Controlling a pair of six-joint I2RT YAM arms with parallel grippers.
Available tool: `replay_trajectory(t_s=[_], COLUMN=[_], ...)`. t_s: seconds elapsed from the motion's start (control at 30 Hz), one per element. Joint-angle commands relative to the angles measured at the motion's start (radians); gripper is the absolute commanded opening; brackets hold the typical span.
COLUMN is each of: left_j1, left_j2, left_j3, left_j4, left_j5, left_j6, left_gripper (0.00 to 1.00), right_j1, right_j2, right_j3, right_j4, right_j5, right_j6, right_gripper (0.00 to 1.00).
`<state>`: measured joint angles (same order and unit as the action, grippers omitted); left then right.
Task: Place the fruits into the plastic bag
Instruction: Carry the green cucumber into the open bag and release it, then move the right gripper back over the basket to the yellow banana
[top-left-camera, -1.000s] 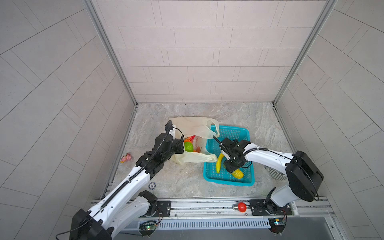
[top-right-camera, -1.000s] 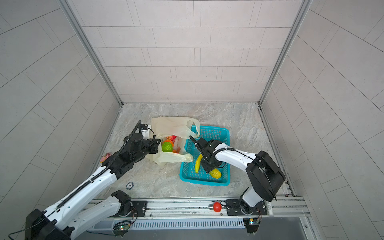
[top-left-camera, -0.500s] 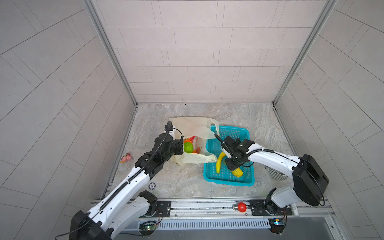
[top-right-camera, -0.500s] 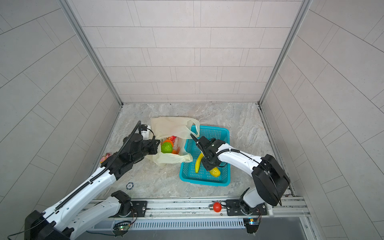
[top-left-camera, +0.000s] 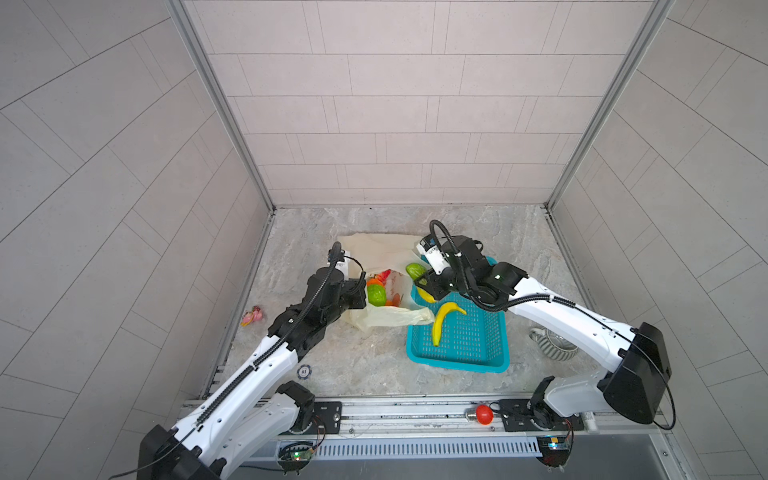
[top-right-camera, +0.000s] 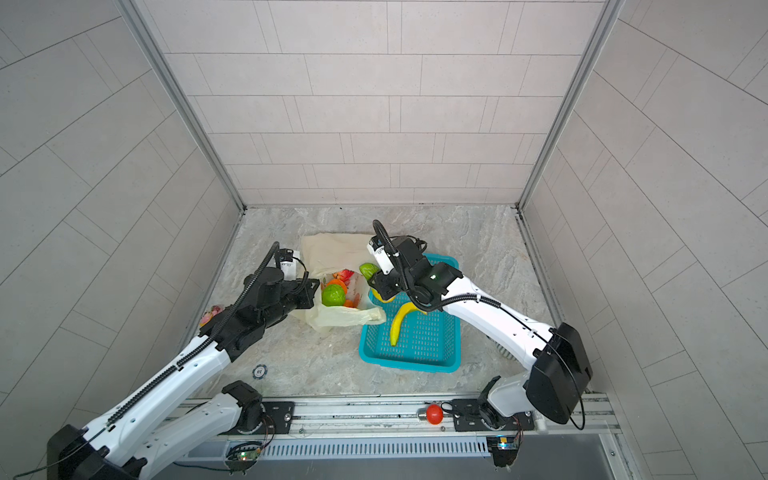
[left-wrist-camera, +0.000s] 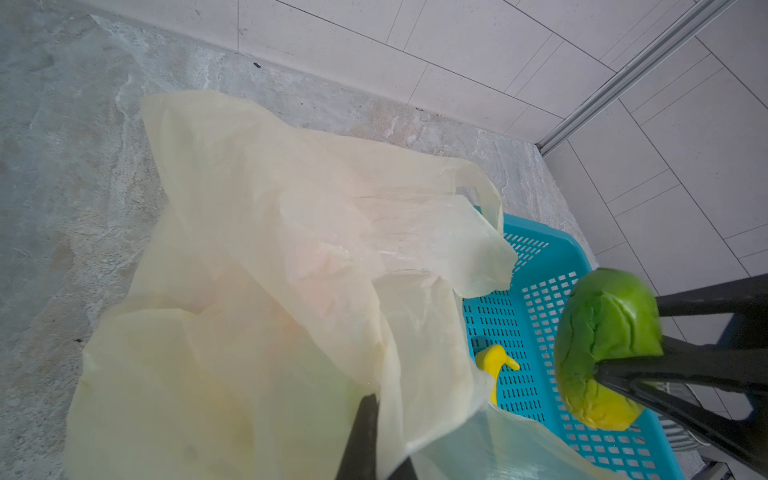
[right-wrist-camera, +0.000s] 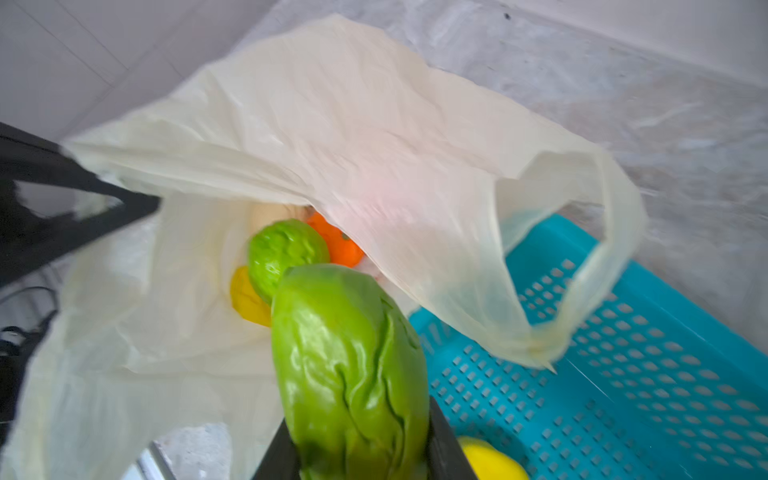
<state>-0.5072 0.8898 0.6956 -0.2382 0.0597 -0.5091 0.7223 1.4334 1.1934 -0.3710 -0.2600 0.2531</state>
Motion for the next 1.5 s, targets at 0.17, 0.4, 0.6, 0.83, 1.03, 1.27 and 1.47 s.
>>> replay_trajectory(t_s=[0.17, 0.4, 0.6, 0.83, 1.03, 1.27, 1.47], left_j1=[-0.007, -0.009, -0.01, -0.011, -0.011, -0.011, -0.011], left_j2=[-0.006, -0.014, -0.021, -0.027, -0.034, -0.03, -0.013], left_j3=[0.032, 0.033, 0.022, 0.014, 0.014, 0.017, 0.022], left_j4=[0.013, 0.017, 0.014, 0.019, -0.002, -0.008, -0.005], left_j5=[-0.001, 0.007, 0.01, 0.013, -0.023, -0.037, -0.043], left_j6=[-0.008, -0.002, -0.003, -0.019, -0.021, -0.016, -0.008], left_gripper=[0.0, 0.0, 0.0, 0.0, 0.0, 0.0, 0.0], right_j1=[0.049, 0.037, 0.004, -0.015, -0.018, -0.02, -0.02], right_j2=[0.203, 0.348, 0.521, 0.633, 0.569, 0.366, 0.14], right_j3=[0.024, 0.156, 0.356, 0.491, 0.447, 0.267, 0.072], right_j4=[0.315, 0.308, 0.242, 0.247, 0.256, 0.235, 0.219], right_j5=[-0.256, -0.146, -0.046, -0.037, -0.048, -0.047, -0.095], right_j6=[0.158, 0.161, 0.188, 0.247, 0.224, 0.192, 0.197], right_gripper=[0.22, 0.25, 0.28, 0.57, 0.73, 0.73, 0.73])
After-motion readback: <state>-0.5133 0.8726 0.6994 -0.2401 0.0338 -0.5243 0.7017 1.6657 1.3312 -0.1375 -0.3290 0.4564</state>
